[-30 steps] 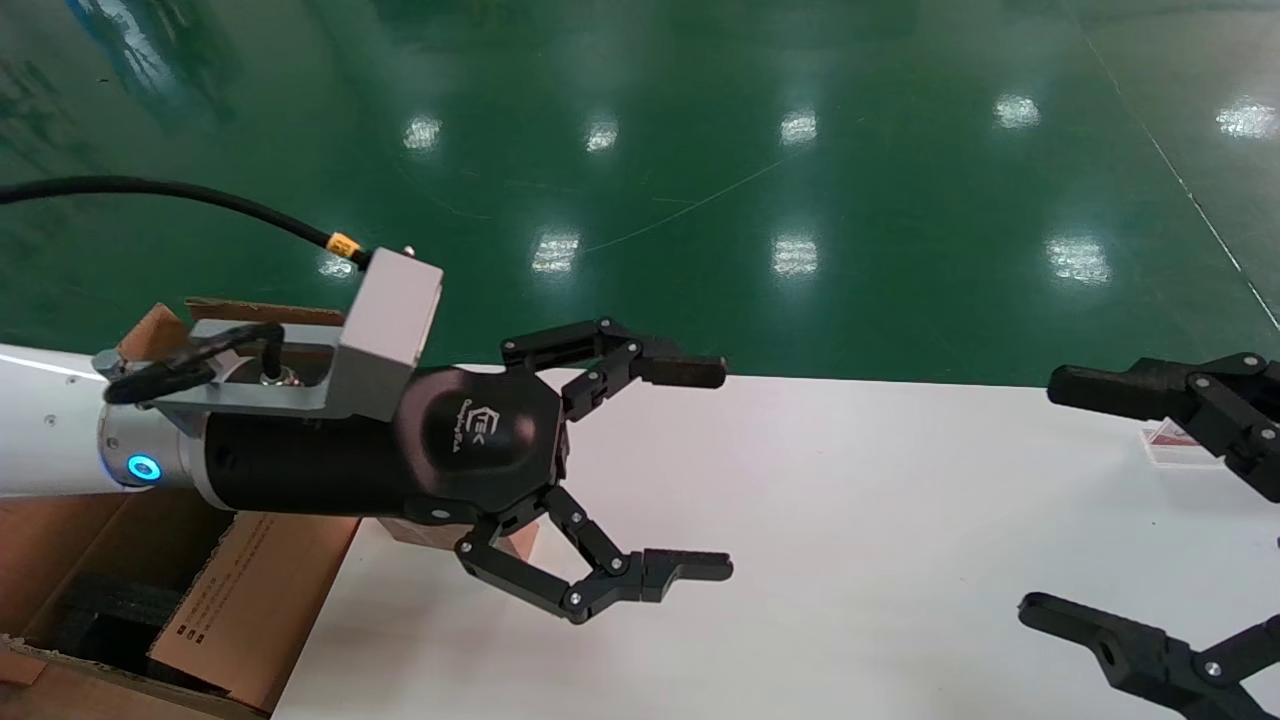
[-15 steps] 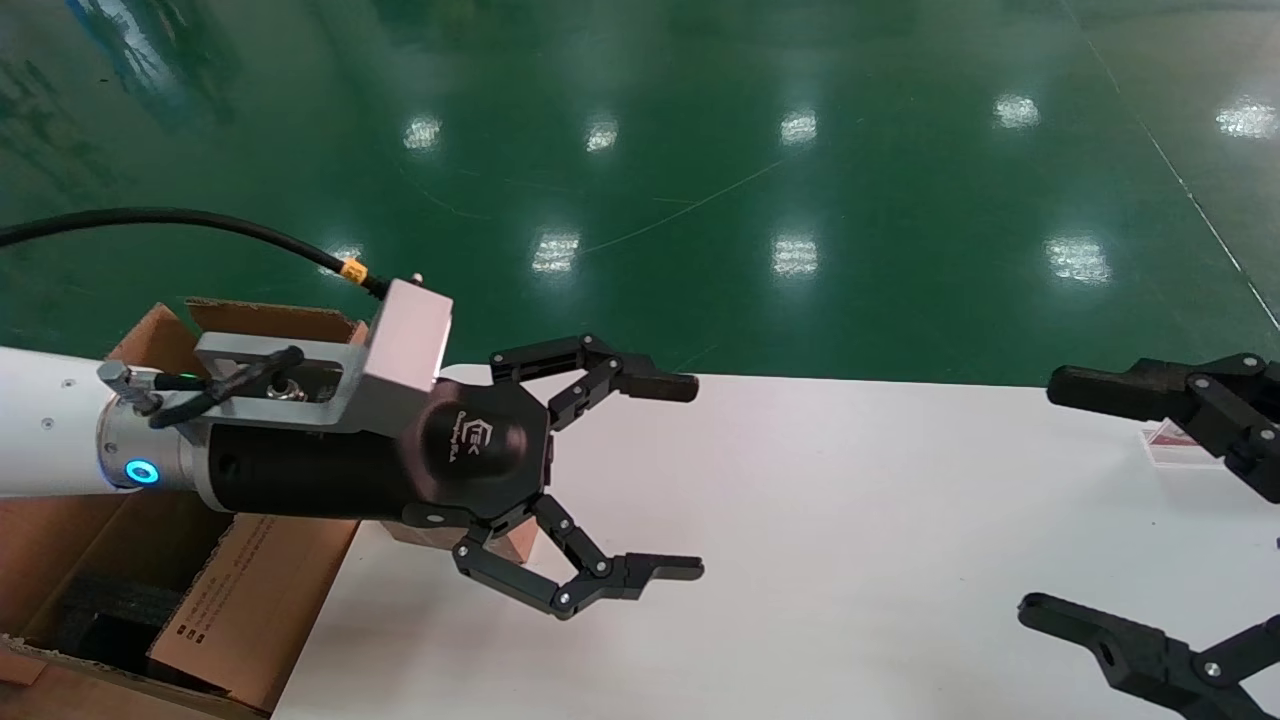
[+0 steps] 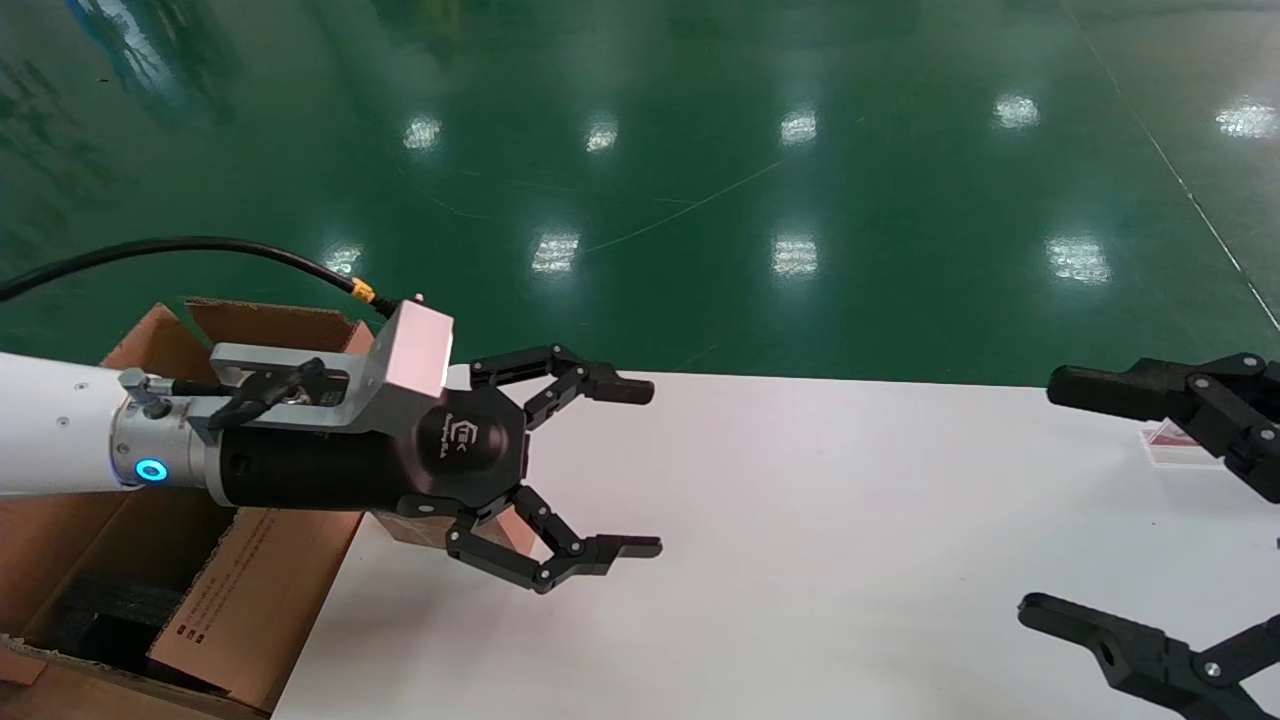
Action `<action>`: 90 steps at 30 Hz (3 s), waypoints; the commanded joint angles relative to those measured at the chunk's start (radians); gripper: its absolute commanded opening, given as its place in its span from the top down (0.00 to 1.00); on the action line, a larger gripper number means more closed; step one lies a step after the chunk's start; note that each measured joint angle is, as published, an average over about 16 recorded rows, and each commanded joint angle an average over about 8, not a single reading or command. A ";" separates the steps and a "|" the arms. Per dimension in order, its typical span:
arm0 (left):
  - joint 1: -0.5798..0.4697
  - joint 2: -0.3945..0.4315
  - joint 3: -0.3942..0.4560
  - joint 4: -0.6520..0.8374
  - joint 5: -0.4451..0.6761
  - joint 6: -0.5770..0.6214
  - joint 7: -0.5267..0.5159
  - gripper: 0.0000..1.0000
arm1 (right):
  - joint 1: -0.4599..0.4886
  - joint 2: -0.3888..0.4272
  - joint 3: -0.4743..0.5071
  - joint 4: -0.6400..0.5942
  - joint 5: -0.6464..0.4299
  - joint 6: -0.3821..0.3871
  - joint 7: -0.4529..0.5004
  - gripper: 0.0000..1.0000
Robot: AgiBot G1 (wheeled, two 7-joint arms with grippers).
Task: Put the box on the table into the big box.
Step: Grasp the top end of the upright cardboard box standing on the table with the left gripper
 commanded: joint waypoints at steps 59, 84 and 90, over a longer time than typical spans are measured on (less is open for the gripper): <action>-0.498 0.046 0.202 0.930 0.590 -0.020 0.605 0.00 | 0.000 0.000 0.000 0.000 0.000 0.000 0.000 0.00; -0.575 0.060 0.235 1.066 0.638 0.015 0.687 1.00 | 0.000 0.000 -0.001 0.000 0.000 0.000 0.000 1.00; -0.585 0.063 0.238 1.082 0.643 0.017 0.693 1.00 | 0.000 0.000 -0.001 0.000 0.000 0.000 0.000 1.00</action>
